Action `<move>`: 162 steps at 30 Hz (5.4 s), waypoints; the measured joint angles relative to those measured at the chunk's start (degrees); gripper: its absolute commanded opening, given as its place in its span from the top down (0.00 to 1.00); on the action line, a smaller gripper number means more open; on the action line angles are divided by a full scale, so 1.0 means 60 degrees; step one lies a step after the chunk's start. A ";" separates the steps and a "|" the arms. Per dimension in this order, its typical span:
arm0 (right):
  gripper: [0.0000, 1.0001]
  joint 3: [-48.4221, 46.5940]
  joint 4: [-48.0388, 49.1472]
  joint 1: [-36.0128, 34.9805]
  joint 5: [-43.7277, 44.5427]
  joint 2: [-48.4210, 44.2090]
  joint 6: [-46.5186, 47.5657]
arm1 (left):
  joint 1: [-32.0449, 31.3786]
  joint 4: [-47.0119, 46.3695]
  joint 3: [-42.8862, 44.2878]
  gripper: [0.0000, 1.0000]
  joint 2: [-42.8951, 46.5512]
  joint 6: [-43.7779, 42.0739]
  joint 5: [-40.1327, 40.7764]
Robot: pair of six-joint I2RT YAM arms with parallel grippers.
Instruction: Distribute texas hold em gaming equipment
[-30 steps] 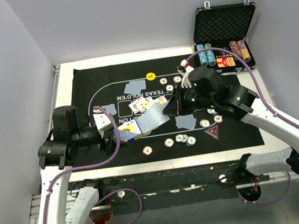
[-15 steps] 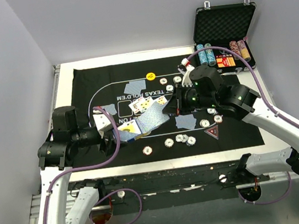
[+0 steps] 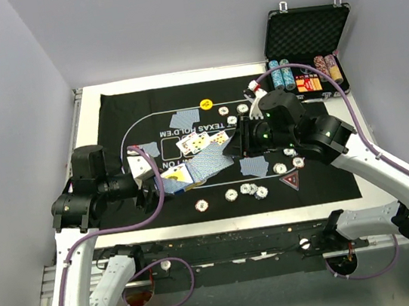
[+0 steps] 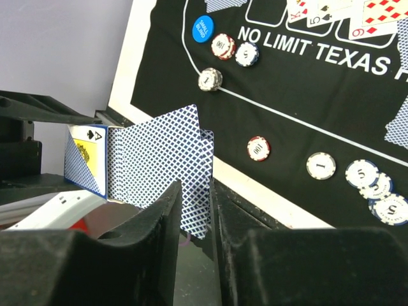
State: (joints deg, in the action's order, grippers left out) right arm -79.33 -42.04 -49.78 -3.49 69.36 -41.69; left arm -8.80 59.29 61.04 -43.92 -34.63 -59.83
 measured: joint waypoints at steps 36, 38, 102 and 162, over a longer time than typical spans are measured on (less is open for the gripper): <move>0.32 0.1188 0.0087 0.0004 0.1774 -0.0011 -0.0047 | 0.0084 -0.0284 -0.0732 0.81 0.0528 0.0204 -0.0186; 0.31 0.1683 0.0004 0.0109 0.2364 0.0066 -0.0080 | 0.0084 -0.0259 -0.0732 0.81 0.0557 0.0197 -0.0215; 0.67 0.1169 0.1628 -0.0055 -0.1461 0.0168 -0.0543 | 0.0098 -0.0430 -0.0707 0.81 0.0372 0.0324 -0.0229; 0.28 -0.0474 -0.0135 -0.1606 0.1821 0.1264 0.0211 | 0.0098 -0.0189 -0.0692 0.81 0.0404 0.0095 -0.0138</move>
State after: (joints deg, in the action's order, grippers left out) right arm -82.17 -42.85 -59.42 7.44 76.95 -40.42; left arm -8.21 58.15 56.88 -41.50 -34.06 -60.66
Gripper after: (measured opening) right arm 0.725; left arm 0.712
